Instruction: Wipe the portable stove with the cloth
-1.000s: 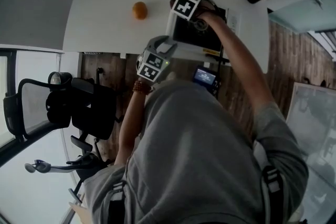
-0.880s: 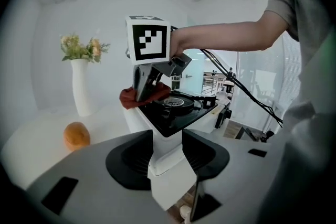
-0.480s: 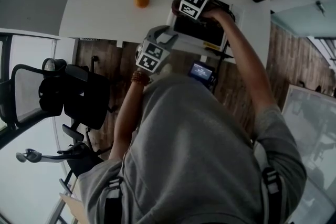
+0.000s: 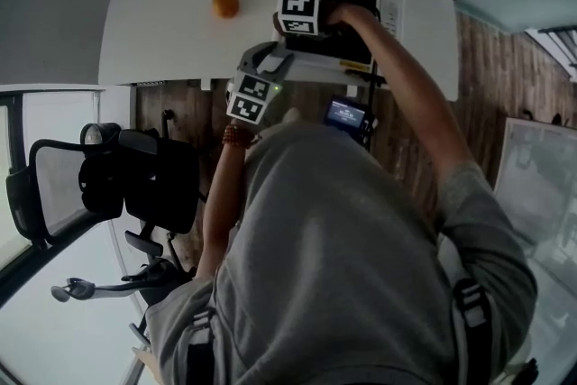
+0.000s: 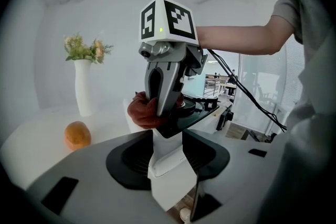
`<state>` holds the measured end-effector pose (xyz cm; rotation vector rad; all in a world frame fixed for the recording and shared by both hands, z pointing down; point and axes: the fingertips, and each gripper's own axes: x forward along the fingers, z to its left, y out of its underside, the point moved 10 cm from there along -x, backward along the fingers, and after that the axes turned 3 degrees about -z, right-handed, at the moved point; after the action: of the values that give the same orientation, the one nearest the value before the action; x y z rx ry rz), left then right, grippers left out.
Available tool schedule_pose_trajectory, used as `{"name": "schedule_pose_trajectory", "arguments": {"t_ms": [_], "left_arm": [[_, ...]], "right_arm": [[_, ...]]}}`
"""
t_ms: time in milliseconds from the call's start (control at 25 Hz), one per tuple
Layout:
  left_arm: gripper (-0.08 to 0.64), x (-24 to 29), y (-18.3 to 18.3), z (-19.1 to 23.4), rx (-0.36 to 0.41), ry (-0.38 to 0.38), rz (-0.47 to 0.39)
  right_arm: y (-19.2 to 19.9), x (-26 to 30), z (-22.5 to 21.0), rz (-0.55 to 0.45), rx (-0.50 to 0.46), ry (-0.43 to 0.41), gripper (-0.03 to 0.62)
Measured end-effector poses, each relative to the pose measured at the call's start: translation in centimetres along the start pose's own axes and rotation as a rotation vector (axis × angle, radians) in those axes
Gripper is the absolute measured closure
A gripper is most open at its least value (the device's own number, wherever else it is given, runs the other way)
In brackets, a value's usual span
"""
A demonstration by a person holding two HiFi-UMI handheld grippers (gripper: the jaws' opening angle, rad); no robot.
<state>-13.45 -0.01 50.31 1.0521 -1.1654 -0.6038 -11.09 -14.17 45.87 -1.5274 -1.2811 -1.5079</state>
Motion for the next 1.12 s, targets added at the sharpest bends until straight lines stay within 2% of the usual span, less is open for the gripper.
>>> {"name": "schedule_pose_trajectory", "arguments": {"t_ms": [120, 280, 360, 440, 600, 680, 840, 880, 1000, 1120], "left_arm": [[0.364, -0.2, -0.4, 0.0, 0.029, 0.024, -0.003], [0.371, -0.8, -2.1, 0.1, 0.032, 0.062, -0.096], [0.378, -1.3, -3.3, 0.5, 0.037, 0.055, -0.140], [0.391, -1.9, -4.8, 1.0, 0.043, 0.037, -0.192], [0.420, -3.1, -8.0, 1.6, 0.036, -0.016, -0.317], [0.434, -3.6, -9.5, 1.6, 0.024, -0.034, -0.380], [0.436, -4.1, -12.4, 0.5, -0.009, 0.065, -0.512], [0.436, -4.1, -13.0, 0.2, -0.010, 0.069, -0.526], [0.449, -4.1, -14.4, -0.8, 0.041, 0.013, -0.536], [0.467, -4.0, -14.8, -1.6, 0.079, -0.016, -0.566]], "right_arm": [[1.3, -1.0, 0.4, -0.161, 0.050, -0.033, 0.545], [4.3, -4.3, 1.1, -0.431, 0.154, -0.055, 0.545], [5.6, -6.5, 1.8, -0.597, 0.206, -0.073, 0.545], [7.1, -9.0, 2.9, -0.749, 0.241, -0.054, 0.543], [9.8, -13.0, 6.3, -0.937, 0.222, 0.075, 0.543], [11.1, -14.2, 7.7, -1.012, 0.253, 0.163, 0.543], [13.5, -15.5, 9.5, -1.108, 0.456, 0.417, 0.543], [14.0, -15.7, 9.8, -1.122, 0.499, 0.482, 0.543], [15.4, -15.6, 11.0, -1.209, 0.578, 0.621, 0.543], [16.9, -14.5, 11.7, -1.335, 0.698, 0.678, 0.543]]}}
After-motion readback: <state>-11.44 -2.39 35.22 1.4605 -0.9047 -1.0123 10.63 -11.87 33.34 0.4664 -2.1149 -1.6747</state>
